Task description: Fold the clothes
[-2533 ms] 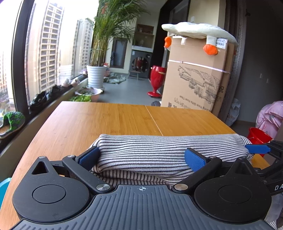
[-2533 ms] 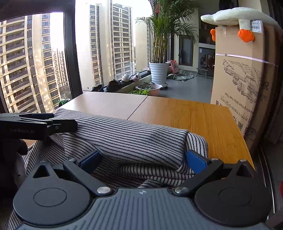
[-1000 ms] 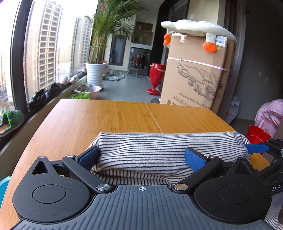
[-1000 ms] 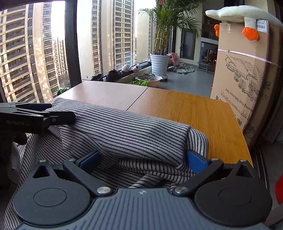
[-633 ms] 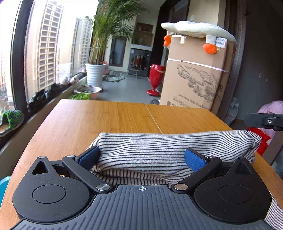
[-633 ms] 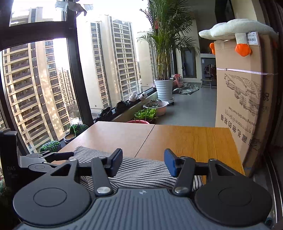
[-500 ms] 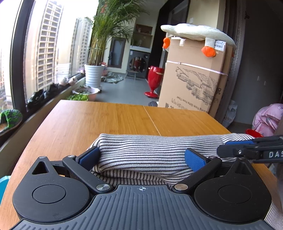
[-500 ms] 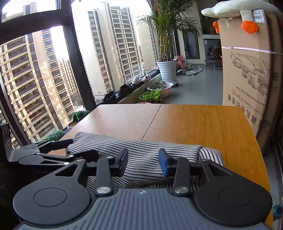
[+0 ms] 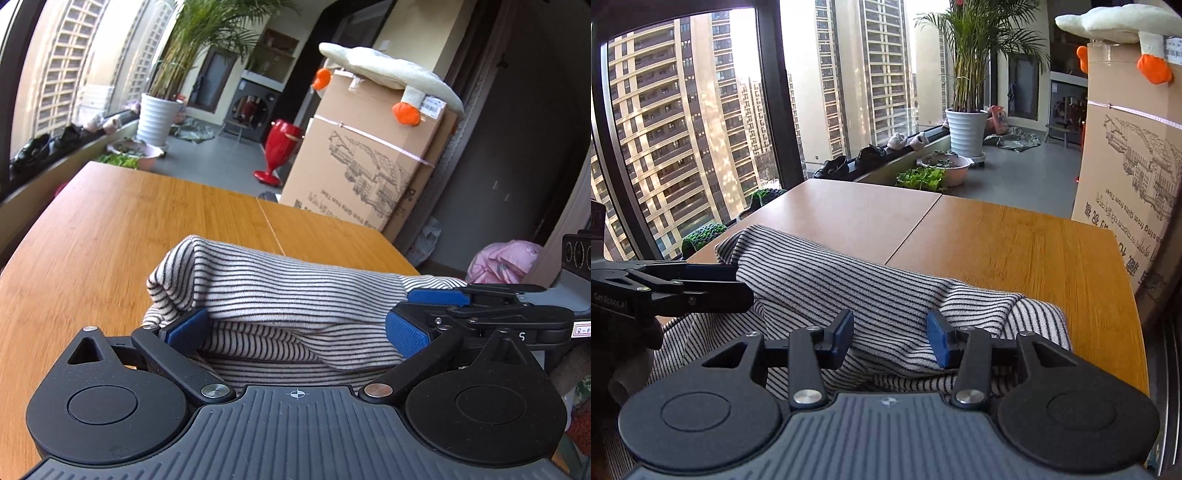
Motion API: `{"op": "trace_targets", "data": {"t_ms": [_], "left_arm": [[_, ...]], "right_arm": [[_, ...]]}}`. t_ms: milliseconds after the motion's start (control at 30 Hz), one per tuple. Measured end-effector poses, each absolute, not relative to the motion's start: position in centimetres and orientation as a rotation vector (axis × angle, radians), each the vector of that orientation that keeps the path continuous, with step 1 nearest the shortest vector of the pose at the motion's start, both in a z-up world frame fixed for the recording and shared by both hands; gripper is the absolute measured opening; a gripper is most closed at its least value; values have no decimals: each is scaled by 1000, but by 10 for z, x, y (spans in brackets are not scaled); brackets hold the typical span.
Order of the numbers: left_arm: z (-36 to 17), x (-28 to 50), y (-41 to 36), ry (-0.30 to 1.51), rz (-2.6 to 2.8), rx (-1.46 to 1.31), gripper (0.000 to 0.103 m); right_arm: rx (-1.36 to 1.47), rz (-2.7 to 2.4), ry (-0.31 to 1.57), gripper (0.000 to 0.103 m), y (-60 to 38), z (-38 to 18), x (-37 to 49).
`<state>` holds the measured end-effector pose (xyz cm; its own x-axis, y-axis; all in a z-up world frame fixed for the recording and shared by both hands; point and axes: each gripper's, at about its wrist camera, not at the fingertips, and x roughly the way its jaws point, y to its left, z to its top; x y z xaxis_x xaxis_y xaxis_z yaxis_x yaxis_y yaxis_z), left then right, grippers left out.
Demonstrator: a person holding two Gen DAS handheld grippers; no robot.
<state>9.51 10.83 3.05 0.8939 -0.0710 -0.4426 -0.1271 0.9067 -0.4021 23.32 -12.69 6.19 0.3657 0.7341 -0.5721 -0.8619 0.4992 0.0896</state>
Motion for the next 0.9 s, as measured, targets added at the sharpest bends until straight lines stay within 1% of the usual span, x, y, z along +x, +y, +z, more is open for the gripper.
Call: {"op": "trace_targets", "data": {"t_ms": [100,133,167,267,333,400,467,500,533,567,600,667,733,800,900], "left_arm": [[26,93,119,484,2,-501,103],[23,93,122,485,-5,-524,103],[22,93,124,487,-11,-538,103],[19,90,130,485,-33,-568,103],[19,86,131,481,-51,-583,103],[23,75,133,471,-88,-595,103],[28,60,138,434,-132,-624,103],[31,52,143,408,-134,-638,103],[34,44,148,381,-131,-651,103],[38,37,153,355,-112,-667,103],[41,30,158,330,-88,-683,103],[48,25,162,309,-41,-701,103],[52,23,165,302,13,-712,103],[51,25,163,325,46,-715,103],[44,31,150,386,99,-684,103]], "right_arm": [[-201,1128,582,58,-110,84,242],[-194,1159,583,64,-101,90,246],[-199,1186,584,66,-89,93,250],[-239,1229,631,66,-48,87,264],[-257,1275,716,66,-25,75,272],[-291,1311,814,69,-7,59,274],[-294,1316,840,69,-7,54,269],[-291,1317,847,68,-8,53,266],[-285,1315,849,56,-9,54,264],[-278,1308,842,42,-14,59,259],[-274,1306,826,38,-19,64,254],[-279,1316,775,24,-30,76,239],[-309,1344,698,18,-44,87,215],[-350,1355,635,17,-60,90,185],[-453,1312,557,17,-76,71,141]]}}
